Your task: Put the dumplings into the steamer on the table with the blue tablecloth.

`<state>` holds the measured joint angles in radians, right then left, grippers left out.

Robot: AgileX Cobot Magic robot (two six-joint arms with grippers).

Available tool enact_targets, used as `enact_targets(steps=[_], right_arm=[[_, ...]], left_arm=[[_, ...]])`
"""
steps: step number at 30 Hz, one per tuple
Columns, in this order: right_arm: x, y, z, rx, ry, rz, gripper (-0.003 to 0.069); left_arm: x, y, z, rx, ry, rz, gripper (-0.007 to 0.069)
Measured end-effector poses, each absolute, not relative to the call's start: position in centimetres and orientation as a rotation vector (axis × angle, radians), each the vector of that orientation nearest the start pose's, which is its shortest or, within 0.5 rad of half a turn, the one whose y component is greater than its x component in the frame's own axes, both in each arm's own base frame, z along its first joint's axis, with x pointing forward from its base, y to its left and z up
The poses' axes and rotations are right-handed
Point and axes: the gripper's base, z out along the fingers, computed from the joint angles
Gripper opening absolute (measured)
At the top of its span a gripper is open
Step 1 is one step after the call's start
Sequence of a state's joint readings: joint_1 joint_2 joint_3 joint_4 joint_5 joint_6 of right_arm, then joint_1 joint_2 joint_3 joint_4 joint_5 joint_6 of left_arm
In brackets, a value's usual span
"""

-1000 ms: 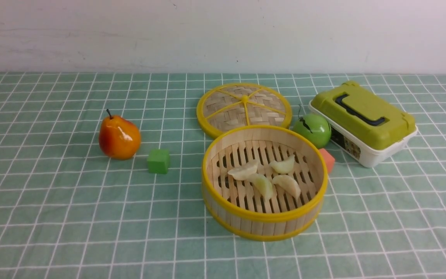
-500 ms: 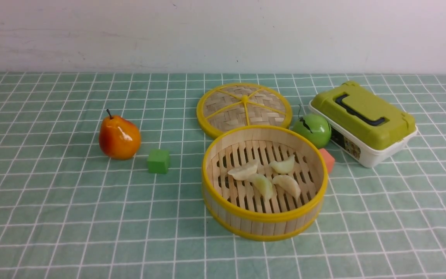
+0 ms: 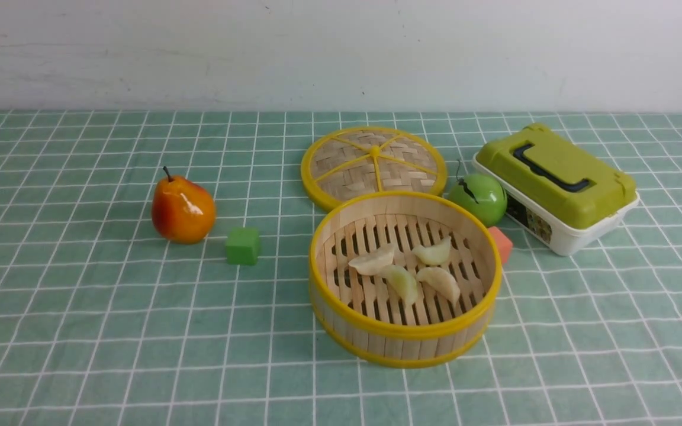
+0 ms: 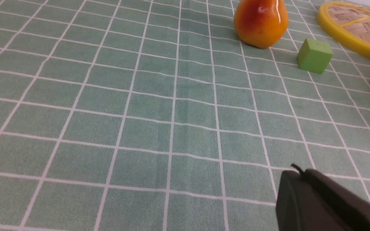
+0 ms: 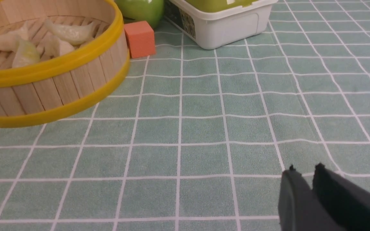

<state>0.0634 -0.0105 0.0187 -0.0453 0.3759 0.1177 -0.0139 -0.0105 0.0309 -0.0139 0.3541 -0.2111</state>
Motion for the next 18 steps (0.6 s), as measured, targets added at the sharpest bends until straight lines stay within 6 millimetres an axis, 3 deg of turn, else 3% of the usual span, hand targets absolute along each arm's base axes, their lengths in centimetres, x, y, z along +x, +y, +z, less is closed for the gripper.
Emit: enact_targets(steps=[18], right_arm=[[5.24,0.18,17.37,0.024,1.868,0.081,0.0106]], left_arm=[[5.30,0.42,17.14,-0.284,1.838,-0.099,-0.0011]])
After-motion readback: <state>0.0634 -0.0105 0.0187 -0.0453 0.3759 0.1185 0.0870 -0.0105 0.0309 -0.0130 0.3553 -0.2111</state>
